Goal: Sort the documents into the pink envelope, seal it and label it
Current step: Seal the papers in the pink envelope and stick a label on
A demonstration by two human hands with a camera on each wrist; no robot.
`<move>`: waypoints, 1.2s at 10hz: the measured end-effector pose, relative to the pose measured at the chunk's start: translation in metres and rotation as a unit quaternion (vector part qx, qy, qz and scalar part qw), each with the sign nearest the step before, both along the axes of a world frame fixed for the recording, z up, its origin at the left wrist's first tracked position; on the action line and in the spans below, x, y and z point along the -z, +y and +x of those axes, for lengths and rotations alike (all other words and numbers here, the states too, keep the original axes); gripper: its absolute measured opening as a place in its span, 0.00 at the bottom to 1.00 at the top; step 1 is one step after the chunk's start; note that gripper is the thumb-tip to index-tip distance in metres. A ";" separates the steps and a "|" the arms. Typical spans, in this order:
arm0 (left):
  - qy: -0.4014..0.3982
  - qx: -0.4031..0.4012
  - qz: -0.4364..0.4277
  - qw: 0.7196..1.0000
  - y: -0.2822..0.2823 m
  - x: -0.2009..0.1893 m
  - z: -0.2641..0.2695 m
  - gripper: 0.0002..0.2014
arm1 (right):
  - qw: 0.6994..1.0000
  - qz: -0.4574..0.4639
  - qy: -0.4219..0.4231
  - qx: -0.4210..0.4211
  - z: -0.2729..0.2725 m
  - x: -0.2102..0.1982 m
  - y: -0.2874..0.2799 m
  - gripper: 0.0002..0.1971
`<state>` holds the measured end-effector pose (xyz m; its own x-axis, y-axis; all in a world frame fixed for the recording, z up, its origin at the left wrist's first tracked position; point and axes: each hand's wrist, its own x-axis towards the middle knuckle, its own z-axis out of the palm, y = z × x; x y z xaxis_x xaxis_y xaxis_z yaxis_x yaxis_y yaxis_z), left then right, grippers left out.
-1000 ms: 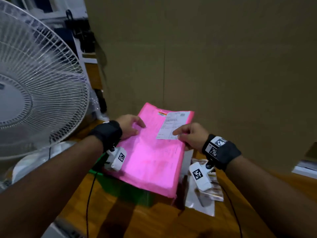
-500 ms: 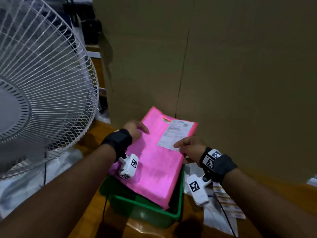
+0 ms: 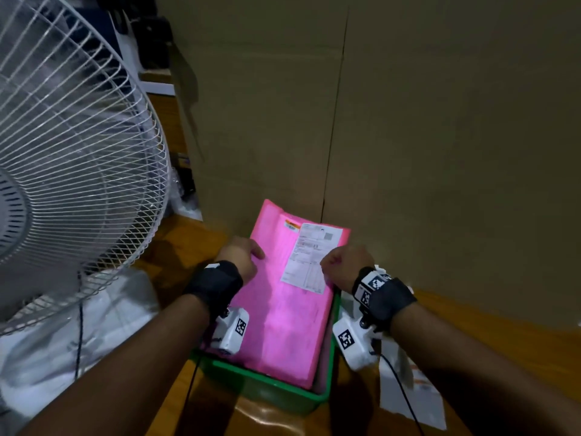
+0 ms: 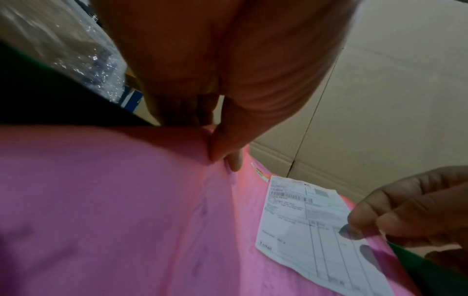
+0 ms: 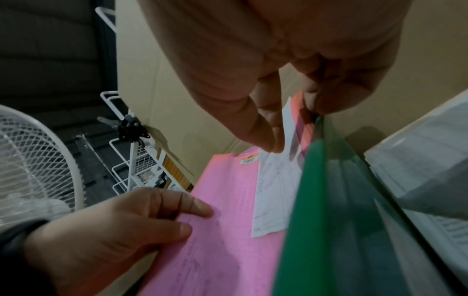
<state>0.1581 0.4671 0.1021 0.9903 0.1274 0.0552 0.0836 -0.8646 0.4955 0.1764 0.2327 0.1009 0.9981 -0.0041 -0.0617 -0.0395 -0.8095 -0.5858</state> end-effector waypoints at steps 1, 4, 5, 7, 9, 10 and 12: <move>-0.007 -0.022 -0.007 1.000 0.005 -0.002 -0.005 0.19 | 0.999 0.035 0.014 0.007 0.001 0.002 0.000 0.04; -0.006 -0.067 -0.007 0.998 0.007 0.001 -0.008 0.18 | 0.996 -0.068 0.017 -0.064 -0.013 -0.002 0.003 0.16; -0.002 -0.065 0.004 0.998 0.007 0.001 -0.009 0.17 | 0.995 -0.075 0.019 -0.062 -0.014 0.005 0.004 0.26; 0.004 -0.061 0.048 0.997 0.006 0.000 -0.010 0.16 | 0.997 -0.040 -0.009 -0.060 -0.014 0.011 -0.006 0.18; 0.008 -0.054 0.057 0.997 0.005 -0.002 -0.012 0.16 | 0.994 -0.058 -0.048 -0.074 -0.038 0.004 -0.006 0.13; 0.007 -0.058 0.065 0.996 0.008 -0.002 -0.011 0.16 | 0.989 -0.072 -0.064 -0.110 -0.048 0.008 -0.002 0.16; -0.023 -0.018 0.062 0.998 0.004 -0.015 -0.024 0.16 | 0.984 -0.075 -0.077 -0.142 -0.072 0.008 0.005 0.15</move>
